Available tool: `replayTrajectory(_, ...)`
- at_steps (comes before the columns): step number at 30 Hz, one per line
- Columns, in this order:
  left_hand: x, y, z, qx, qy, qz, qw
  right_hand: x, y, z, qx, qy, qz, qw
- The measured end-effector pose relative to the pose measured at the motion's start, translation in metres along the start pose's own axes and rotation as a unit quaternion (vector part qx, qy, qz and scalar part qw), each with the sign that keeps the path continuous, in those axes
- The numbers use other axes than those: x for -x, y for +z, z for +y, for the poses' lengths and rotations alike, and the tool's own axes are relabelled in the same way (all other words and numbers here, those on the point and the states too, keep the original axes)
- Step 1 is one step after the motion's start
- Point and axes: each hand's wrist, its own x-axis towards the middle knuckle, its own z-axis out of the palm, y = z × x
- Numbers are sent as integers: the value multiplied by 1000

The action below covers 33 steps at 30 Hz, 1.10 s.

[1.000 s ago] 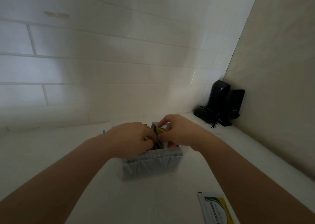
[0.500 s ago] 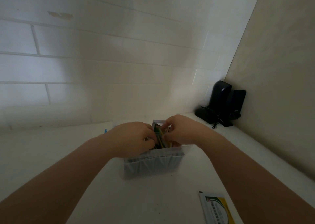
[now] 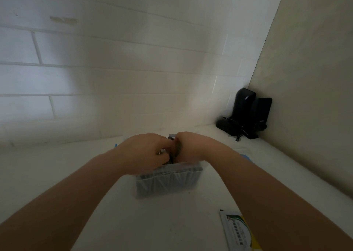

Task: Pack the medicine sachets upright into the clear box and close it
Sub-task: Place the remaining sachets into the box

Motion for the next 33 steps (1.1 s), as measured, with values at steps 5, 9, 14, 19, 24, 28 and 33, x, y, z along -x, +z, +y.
replayTrajectory(5, -1, 0, -1, 4, -3, -2, 1000, 2, -4, 3, -47, 10, 59, 997)
replayTrajectory(9, -1, 1, -3, 6, -6, -11, 1000, -3, 2, 10, -91, 29, 105, 990)
replayTrajectory(14, -2, 2, -3, 7, -8, -20, 1000, -2, 2, 9, -237, 44, 91, 966)
replayTrajectory(19, -4, 0, -3, 1, 16, -53, 998, -3, -3, 11, -200, 58, 39, 977)
replayTrajectory(24, -8, 3, -9, -9, 30, -80, 996, -6, 2, 4, -24, 18, 36, 999)
replayTrajectory(28, -5, 3, -9, -13, 28, 28, 999, -1, -4, 5, -33, 5, 26, 999)
replayTrajectory(33, 20, -4, 7, 40, 54, 222, 973, 38, -30, 28, -189, 1, 139, 972)
